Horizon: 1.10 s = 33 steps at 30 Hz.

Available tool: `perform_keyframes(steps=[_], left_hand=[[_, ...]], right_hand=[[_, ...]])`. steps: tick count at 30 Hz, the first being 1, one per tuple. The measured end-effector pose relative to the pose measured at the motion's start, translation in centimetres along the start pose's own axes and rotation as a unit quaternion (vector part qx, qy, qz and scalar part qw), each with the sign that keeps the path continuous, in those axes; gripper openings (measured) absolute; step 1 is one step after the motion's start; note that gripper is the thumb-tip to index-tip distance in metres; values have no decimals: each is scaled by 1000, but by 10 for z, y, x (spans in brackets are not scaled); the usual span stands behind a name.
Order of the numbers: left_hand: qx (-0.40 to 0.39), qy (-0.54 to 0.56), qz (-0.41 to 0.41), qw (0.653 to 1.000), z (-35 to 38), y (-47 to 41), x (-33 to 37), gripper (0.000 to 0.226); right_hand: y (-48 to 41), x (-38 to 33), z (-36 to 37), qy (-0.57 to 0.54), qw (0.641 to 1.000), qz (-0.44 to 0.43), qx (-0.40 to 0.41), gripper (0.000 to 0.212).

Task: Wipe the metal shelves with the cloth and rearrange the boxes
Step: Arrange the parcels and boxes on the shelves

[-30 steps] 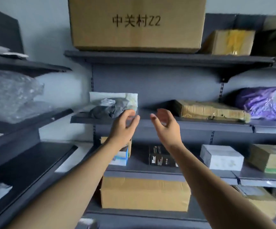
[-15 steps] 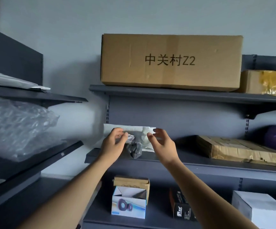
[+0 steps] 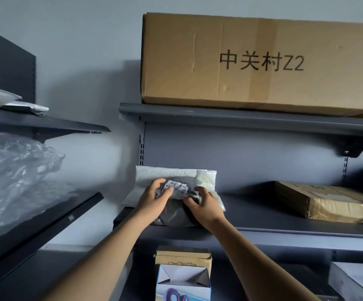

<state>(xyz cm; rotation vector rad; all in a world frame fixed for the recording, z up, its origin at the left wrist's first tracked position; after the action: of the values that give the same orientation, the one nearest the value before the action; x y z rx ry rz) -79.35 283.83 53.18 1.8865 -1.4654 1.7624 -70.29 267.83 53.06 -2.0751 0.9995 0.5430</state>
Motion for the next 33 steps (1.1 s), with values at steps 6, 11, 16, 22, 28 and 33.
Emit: perform_keyframes(steps=[6,11,16,22,28,33], left_hand=[[-53,-14,-14,998,-6,-11,-22,38],[-52,7,-9,999,-7,-10,-24,37],[-45,1,-4,999,-6,-6,-24,26],[-41,-10,10,999,-7,-2,-24,30],[-16,-4,27,1000,-8,-2,-24,29],[11,-17,41,999,-7,9,-16,28]], right_hand=[[-12,9,9,4,1000,6,-4,62],[-9,11,9,9,1000,-2,-6,58],[-3,12,3,10,1000,-2,-3,59],[-2,13,2,1,1000,-13,6,60],[-2,14,2,-26,1000,-7,9,64],[7,5,-3,-34,999,-5,10,60]])
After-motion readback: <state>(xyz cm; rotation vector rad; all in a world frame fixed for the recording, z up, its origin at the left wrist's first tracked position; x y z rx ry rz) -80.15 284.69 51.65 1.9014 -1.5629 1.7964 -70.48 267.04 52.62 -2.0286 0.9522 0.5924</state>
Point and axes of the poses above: each hand's wrist, its own y-axis away from the middle knuckle, its own z-axis out of the palm, x = y × z, the point moved 2 cm from there along -y, towards the middle knuckle, and after that the axes turned 3 degrees about y, right-handed, at the moved point
